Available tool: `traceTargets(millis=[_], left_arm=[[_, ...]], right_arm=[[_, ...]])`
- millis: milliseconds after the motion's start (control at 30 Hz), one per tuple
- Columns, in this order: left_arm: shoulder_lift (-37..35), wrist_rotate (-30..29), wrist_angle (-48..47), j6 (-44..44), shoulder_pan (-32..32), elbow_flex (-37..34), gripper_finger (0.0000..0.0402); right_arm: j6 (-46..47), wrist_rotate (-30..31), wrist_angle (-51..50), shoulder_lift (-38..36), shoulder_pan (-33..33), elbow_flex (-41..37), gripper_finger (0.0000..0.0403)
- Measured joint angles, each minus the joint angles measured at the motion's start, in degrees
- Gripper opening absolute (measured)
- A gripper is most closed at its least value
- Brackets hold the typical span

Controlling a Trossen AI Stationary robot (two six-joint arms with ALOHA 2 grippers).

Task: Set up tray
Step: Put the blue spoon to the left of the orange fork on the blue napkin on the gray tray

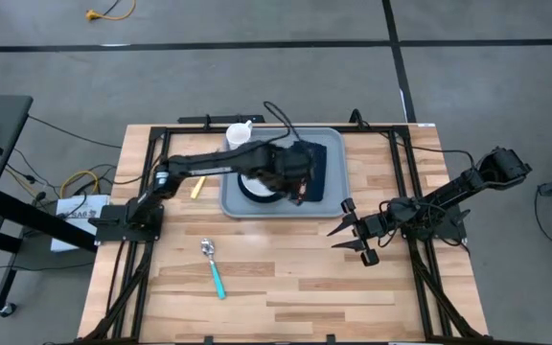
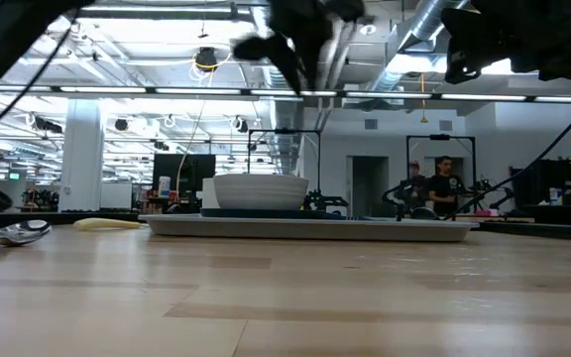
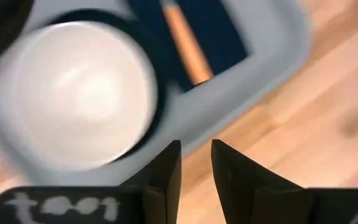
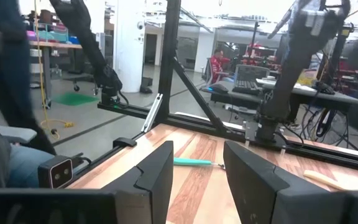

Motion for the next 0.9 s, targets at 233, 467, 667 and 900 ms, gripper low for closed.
traceTargets(millis=[233, 467, 667, 900], left_arm=[[-4.3, -3.3, -6.9, -7.3, -10.5, 0.0, 0.007], [-4.2, -5.4, -6.9, -14.8, -21.8, -2.5, 0.0049], [-4.6, -0.7, -6.9, -22.9, -28.5, -3.4, 0.0025], [-7.5, 16.0, -6.2, -35.3, -32.6, -3.4, 0.0009]], right_arm=[[0.0, -0.2, 0.3, 0.0, 0.0, 0.0, 0.0136], [0.8, -0.2, 0.9, 0.0, 0.0, 0.0, 0.0135], [2.9, -0.2, 1.2, 0.0, 0.0, 0.0, 0.0135], [5.0, -0.2, 1.3, 0.1, 0.0, 0.0, 0.0135]])
